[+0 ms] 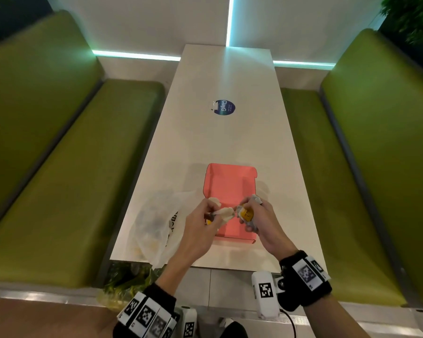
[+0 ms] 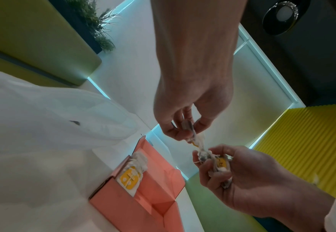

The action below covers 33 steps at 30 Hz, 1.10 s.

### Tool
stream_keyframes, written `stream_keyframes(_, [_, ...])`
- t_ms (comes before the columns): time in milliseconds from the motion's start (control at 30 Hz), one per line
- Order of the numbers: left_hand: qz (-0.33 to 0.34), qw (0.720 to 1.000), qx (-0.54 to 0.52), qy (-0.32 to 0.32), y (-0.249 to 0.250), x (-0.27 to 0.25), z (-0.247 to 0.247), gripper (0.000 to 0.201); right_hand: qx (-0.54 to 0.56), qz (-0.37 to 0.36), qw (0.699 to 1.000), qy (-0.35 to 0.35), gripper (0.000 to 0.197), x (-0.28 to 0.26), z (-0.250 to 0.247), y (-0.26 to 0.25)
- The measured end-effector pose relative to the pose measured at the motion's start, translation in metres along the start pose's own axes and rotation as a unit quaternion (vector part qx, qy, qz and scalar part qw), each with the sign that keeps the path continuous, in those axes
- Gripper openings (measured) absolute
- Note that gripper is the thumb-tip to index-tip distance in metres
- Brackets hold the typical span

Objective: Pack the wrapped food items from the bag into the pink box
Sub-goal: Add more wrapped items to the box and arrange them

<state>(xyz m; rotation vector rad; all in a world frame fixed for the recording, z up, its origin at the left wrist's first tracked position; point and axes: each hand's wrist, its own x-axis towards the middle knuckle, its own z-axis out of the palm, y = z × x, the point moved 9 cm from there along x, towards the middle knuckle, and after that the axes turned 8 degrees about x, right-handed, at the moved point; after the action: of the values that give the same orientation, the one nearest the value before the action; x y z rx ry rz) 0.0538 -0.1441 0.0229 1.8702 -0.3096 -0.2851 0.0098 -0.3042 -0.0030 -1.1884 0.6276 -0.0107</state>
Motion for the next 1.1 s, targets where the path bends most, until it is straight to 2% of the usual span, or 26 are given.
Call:
stream_keyframes(100, [0.026, 0.999, 0.025, -0.008, 0.005, 0.002, 0.002, 0.017, 0.000, 0.022, 1.000, 0.011, 0.009, 0.002, 0.001, 0.007])
stream_keyframes(200, [0.050, 0.993, 0.087, -0.062, 0.008, 0.004, 0.013, 0.024, 0.005, 0.043, 0.999, -0.003, 0.010, 0.003, 0.008, 0.015])
stream_keyframes(333, [0.134, 0.953, 0.253, -0.099, 0.022, 0.005, 0.024, 0.026, 0.040, 0.071, 0.996, -0.031, 0.008, 0.003, 0.017, 0.024])
stream_keyframes(567, [0.198, 0.911, 0.361, 0.009, 0.040, 0.012, 0.013, 0.007, 0.088, 0.078, 0.993, -0.002, 0.006, 0.007, 0.010, 0.026])
stream_keyframes(733, [0.221, 0.898, 0.376, 0.053, 0.048, 0.018, 0.010, 0.011, 0.104, 0.090, 0.990, 0.023, 0.007, 0.011, 0.003, 0.030])
stream_keyframes(933, [0.200, 0.917, 0.333, 0.088, 0.047, 0.022, 0.000, 0.012, 0.150, 0.106, 0.981, 0.066, 0.034, 0.017, -0.006, 0.035])
stream_keyframes(1033, [0.158, 0.961, 0.204, 0.098, 0.038, 0.022, -0.013, 0.010, 0.110, 0.082, 0.988, 0.076, 0.027, 0.019, -0.013, 0.032])
stream_keyframes(1100, [0.094, 0.987, 0.083, 0.100, 0.029, 0.023, -0.023, 0.014, 0.042, 0.041, 0.996, 0.070, 0.017, 0.019, -0.015, 0.022])
